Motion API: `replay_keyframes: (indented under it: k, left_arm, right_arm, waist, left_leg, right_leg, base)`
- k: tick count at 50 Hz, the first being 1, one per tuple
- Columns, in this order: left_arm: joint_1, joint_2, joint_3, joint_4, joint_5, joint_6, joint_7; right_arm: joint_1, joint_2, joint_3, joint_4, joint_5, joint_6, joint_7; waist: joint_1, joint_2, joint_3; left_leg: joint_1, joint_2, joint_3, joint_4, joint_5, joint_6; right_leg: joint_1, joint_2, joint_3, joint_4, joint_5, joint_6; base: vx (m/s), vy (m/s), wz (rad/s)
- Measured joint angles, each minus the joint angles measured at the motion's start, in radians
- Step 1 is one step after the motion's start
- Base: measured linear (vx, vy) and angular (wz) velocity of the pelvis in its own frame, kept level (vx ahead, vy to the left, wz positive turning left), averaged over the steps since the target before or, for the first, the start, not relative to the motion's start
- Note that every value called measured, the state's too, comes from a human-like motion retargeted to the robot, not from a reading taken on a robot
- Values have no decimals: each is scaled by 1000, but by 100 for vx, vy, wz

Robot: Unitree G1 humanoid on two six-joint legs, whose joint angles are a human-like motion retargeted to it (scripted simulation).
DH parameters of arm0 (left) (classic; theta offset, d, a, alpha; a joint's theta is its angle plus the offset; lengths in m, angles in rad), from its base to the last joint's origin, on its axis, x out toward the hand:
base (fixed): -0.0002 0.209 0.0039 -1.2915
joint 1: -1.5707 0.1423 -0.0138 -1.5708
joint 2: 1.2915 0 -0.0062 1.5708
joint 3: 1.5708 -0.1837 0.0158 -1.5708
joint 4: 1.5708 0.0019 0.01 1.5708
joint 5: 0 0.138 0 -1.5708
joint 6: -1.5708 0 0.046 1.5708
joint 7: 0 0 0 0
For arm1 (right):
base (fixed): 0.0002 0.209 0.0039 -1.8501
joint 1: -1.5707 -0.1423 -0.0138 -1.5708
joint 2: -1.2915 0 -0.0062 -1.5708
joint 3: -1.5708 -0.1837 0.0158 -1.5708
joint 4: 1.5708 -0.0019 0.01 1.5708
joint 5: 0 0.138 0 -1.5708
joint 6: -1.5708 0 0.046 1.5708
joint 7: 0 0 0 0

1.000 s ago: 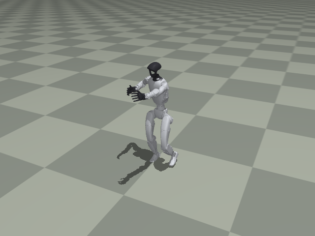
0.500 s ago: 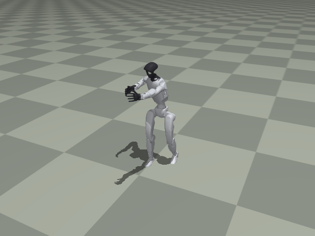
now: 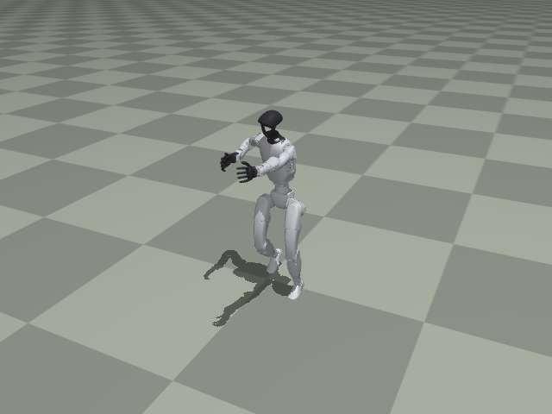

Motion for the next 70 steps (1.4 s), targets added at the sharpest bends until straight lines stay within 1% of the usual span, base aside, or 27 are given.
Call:
replay_keyframes:
  k: [3,7,9,11,13,15,18,20,23,25,28,30,33,35,38,42,46,48,49,51,53,55,59,62,65,68,70]
  left_arm:
    - [23,52,15,-2,-17,-20,13]
    - [159,129,77,-35,-25,-37,-18]
    - [216,152,99,-43,-33,-43,-26]
    - [234,158,109,-41,-45,-44,-25]
    - [199,149,109,-30,-61,-40,-17]
    - [118,127,99,-11,-72,-28,-9]
    - [3,70,72,11,-73,-15,-11]
    - [-26,30,51,9,-66,-18,-21]
    - [-1,-11,22,-12,-23,-19,-52]
    - [32,-25,12,-26,22,-16,-75]
    - [64,-25,-8,-29,96,-14,-103]
    - [55,-18,-34,-18,145,-6,-113]
    - [-34,-2,-89,11,201,23,-101]
    - [-80,16,-119,25,216,35,-91]
    - [-98,49,-124,38,201,30,-88]
    - [5,124,-78,26,146,4,-97]
    - [81,156,-43,15,117,6,-116]
    - [78,154,-42,8,99,11,-121]
    - [63,149,-45,6,89,13,-123]
    - [24,132,-50,7,72,15,-126]
    - [3,105,-49,6,54,10,-129]
    - [3,69,-38,5,31,-4,-125]
    - [43,3,-19,-8,23,-17,-123]
    - [59,-29,-11,-12,60,-17,-128]
    - [32,-42,-25,-2,96,-8,-119]
    - [-56,-44,-52,30,98,19,-91]
    - [-88,-38,-54,53,91,36,-79]
  right_arm:
    - [117,54,-69,-28,7,-17,-1]
    - [215,73,-133,-84,-41,-4,37]
    - [230,65,-158,-109,-78,5,43]
    - [229,63,-172,-129,-97,14,34]
    - [205,71,-165,-141,-77,18,11]
    - [149,87,-123,-139,-29,10,-17]
    - [9,106,11,-106,24,-11,-40]
    - [-97,114,116,-79,33,-18,-37]
    - [-236,130,244,-48,4,-2,9]
    - [-273,134,274,-46,-40,11,43]
    - [-231,114,237,-55,-104,8,69]
    - [-172,95,194,-47,-130,2,71]
    - [-69,85,124,-12,-128,6,58]
    - [3,96,97,12,-117,14,56]
    - [107,127,38,38,-120,27,92]
    - [200,160,-47,21,-163,37,119]
    - [224,177,-101,-9,-203,54,121]
    - [206,166,-107,-14,-209,61,100]
    - [183,155,-100,-13,-216,59,82]
    - [115,127,-66,-6,-244,47,45]
    - [45,103,-17,-10,-284,33,16]
    - [-50,91,62,-8,-326,24,-12]
    - [-175,125,188,-31,-313,27,11]
    - [-162,154,188,-27,-286,22,48]
    - [-71,183,127,23,-262,19,41]
    - [42,234,42,81,-177,32,18]
    - [116,277,13,101,-116,40,17]
  waist:
    - [-92,31,-13]
    - [-188,92,-52]
    - [-217,96,-63]
    - [-221,85,-62]
    - [-195,83,-33]
    - [-138,96,18]
    - [-40,100,67]
    - [7,88,60]
    - [39,46,2]
    - [45,15,-47]
    - [42,13,-85]
    - [35,23,-77]
    - [16,18,-23]
    - [-8,19,6]
    - [-66,50,10]
    - [-178,101,-24]
    - [-213,84,-44]
    - [-190,78,-36]
    - [-170,81,-24]
    - [-121,93,5]
    - [-75,92,15]
    - [-36,76,5]
    - [8,9,-50]
    - [26,-16,-71]
    - [17,-31,-61]
    - [-23,-67,-13]
    - [-52,-74,11]
  left_leg:
    - [35,3,-17,-22,-12,-35]
    - [136,-7,-27,-157,88,-82]
    - [164,-27,-35,-138,125,-70]
    - [147,-42,-41,-7,132,-35]
    - [82,-24,-46,216,108,4]
    - [4,26,-49,445,55,29]
    - [-82,78,-43,600,-36,49]
    - [-118,84,-32,556,-61,50]
    - [-112,57,7,265,-32,17]
    - [-70,27,42,-2,15,-20]
    - [3,10,18,-278,129,-73]
    - [32,11,-27,-299,165,-70]
    - [23,8,-44,-140,64,-25]
    - [31,11,-38,-65,-10,-16]
    - [64,4,-45,-82,-23,-50]
    - [153,-29,-76,-194,83,-95]
    - [171,-77,-87,-34,145,-61]
    - [119,-69,-70,181,136,-33]
    - [87,-50,-58,292,115,-22]
    - [29,3,-33,467,54,-3]
    - [-12,45,-12,532,-10,13]
    - [-41,57,0,476,-43,14]
    - [-37,16,-9,85,31,-27]
    - [7,10,-11,-205,125,-62]
    - [19,5,-42,-237,177,-51]
    - [-19,-17,-66,-5,42,12]
    - [-17,-14,-66,109,-56,29]
  right_leg:
    - [-82,-14,-72,-86,-20,-19]
    - [-67,-21,-135,-539,53,-1]
    - [-26,-30,-130,-759,115,29]
    - [12,-35,-92,-875,187,42]
    - [40,-20,-58,-876,209,15]
    - [40,21,-45,-762,126,-32]
    - [31,57,-33,-576,-15,-39]
    - [60,52,-26,-561,-33,-15]
    - [143,4,-25,-673,32,33]
    - [193,-30,-25,-745,92,57]
    - [230,-24,-9,-724,150,45]
    - [205,1,4,-581,145,15]
    - [71,7,-18,-252,44,-12]
    - [-6,-6,-53,-146,-17,-24]
    - [-74,-3,-84,-273,-15,-21]
    - [-38,16,-80,-743,90,24]
    - [24,9,-36,-948,182,46]
    - [51,10,-22,-915,201,13]
    - [56,19,-17,-866,177,-9]
    - [58,44,-7,-738,85,-40]
    - [69,54,-4,-640,7,-36]
    - [95,42,-5,-599,-18,-7]
    - [166,-14,-4,-625,58,36]
    - [167,-18,4,-519,111,24]
    - [90,12,18,-234,100,-5]
    - [-10,16,20,37,-5,-11]
    - [-64,5,0,103,-59,-26]
  base:
    - [72,11,39]
    - [75,5,10]
    - [75,-1,7]
    - [70,-2,2]
    - [64,0,-22]
    - [62,3,-58]
    - [64,7,-65]
    - [69,9,-30]
    - [73,11,3]
    - [75,16,15]
    - [74,23,8]
    - [68,27,6]
    - [63,24,15]
    - [64,21,20]
    - [69,18,33]
    - [76,11,46]
    - [77,3,14]
    - [74,4,-25]
    - [72,7,-46]
    - [72,10,-58]
    - [73,11,-47]
    - [74,11,-25]
    - [73,13,5]
    - [71,19,15]
    - [67,21,28]
    - [66,18,53]
    - [68,15,23]
